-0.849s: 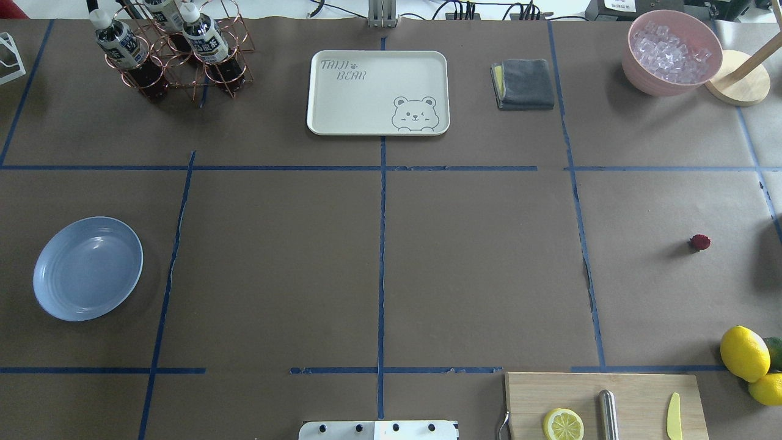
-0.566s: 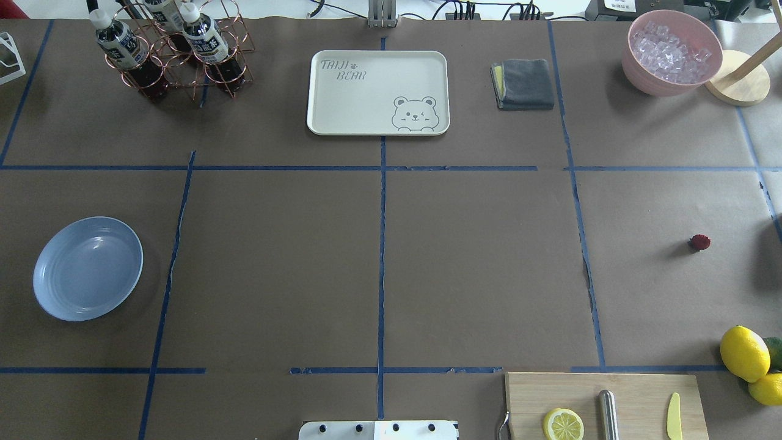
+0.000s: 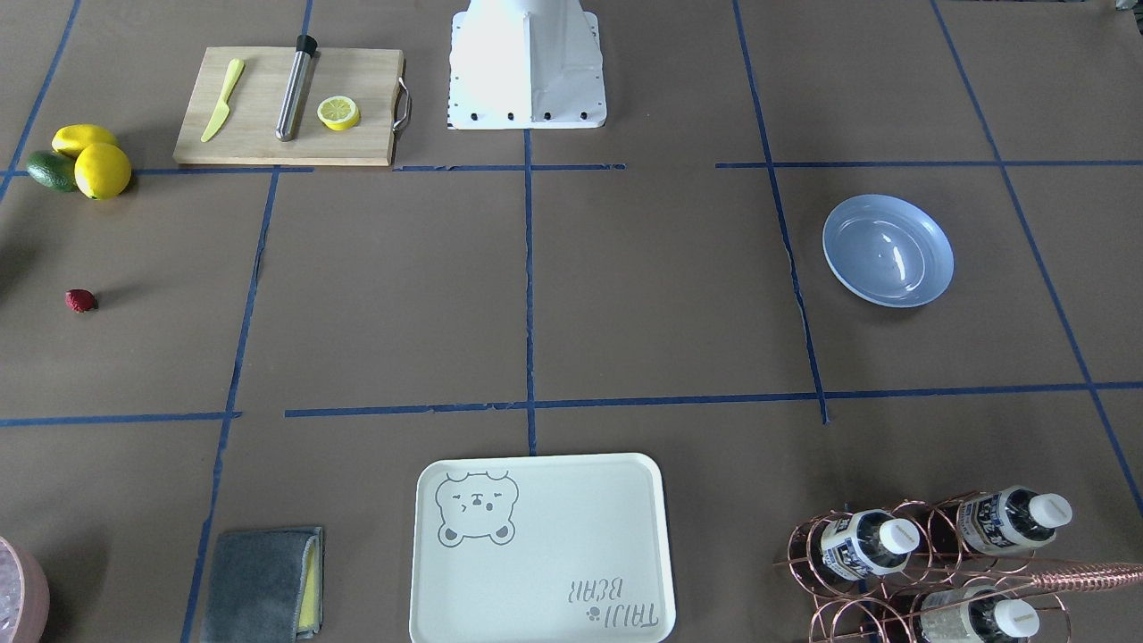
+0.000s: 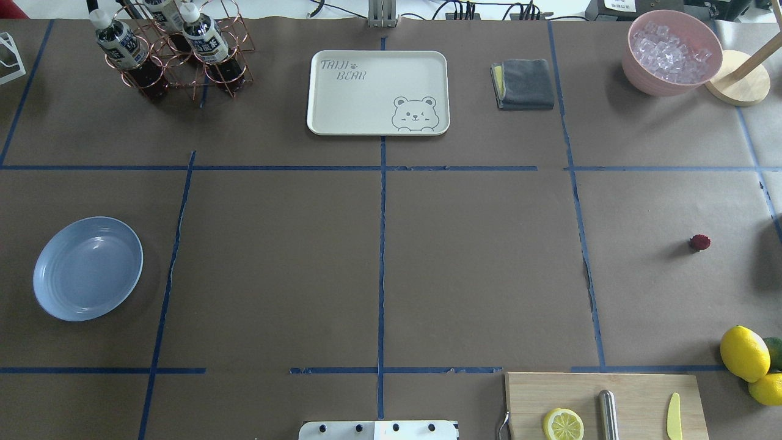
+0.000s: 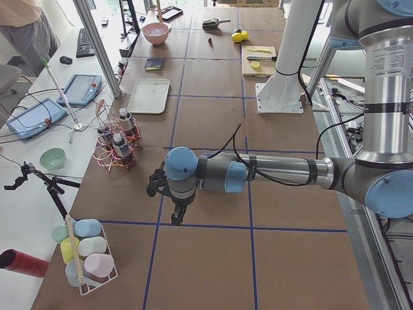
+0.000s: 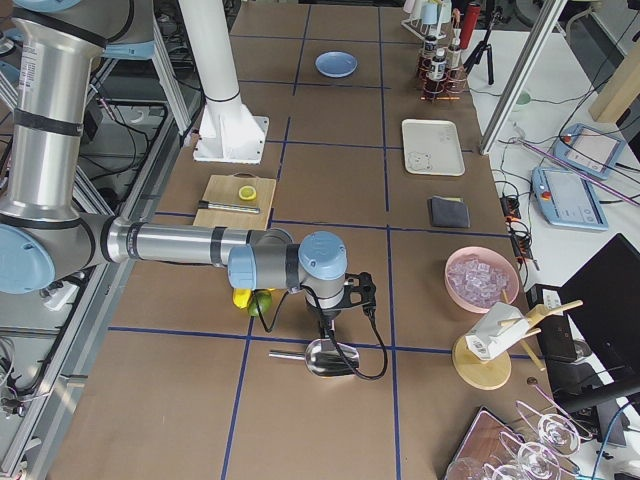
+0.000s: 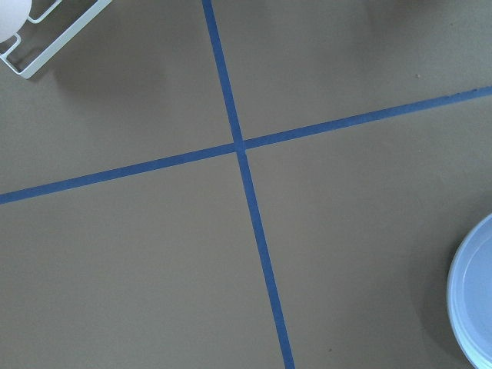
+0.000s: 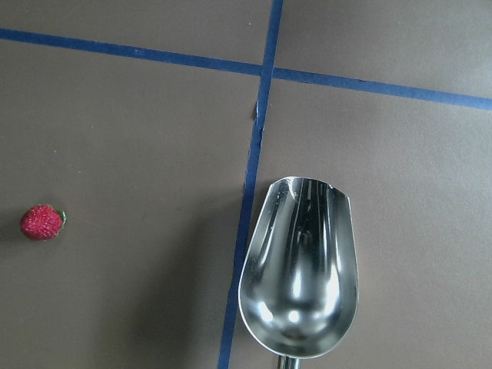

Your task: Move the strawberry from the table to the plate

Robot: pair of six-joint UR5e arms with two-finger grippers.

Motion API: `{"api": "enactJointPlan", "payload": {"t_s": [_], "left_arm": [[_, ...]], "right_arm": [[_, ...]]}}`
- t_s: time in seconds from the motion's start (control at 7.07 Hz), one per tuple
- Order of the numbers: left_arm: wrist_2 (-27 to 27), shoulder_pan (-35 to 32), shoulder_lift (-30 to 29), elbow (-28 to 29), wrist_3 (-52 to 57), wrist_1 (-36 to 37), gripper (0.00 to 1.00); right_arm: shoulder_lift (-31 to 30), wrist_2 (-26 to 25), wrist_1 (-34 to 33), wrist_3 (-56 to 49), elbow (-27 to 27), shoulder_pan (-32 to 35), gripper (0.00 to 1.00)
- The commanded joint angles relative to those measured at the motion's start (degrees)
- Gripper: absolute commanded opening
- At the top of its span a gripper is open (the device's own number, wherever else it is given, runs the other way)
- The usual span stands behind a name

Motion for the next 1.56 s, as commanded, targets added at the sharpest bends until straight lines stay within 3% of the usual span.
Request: {"api": "enactJointPlan", "payload": {"t_s": [0.0,0.28,0.71,0.99,1.27,1.42], "left_arm": [[0.16,3.55,-0.26,0.14,-0.13,-5.32,1.00],[0.16,7.85,-1.32,0.14,-0.22,-12.60,1.00],[-0.63,9.45,-5.09,1.54,-1.09,-33.67,1.00],[-0.98,11.11,-4.49,6.34,-4.70,-43.60,1.00],[1.19,18.30,-0.45,9.88,-22.53,-55.56,1.00],[5.48,23.03,2.52,10.16,-30.28,-59.87,0.96]], "right_arm": [[0.18,1.70,0.83,0.30,1.13,0.00,1.00],[0.53,3.56,2.95,0.39,0.97,0.00,1.00],[0.09,3.56,2.95,0.56,0.53,0.00,1.00],[0.09,3.56,2.95,0.56,0.70,0.00,1.00],[0.09,3.56,2.95,0.56,0.61,0.00,1.00],[0.09,3.56,2.95,0.48,0.35,0.00,1.00]]}}
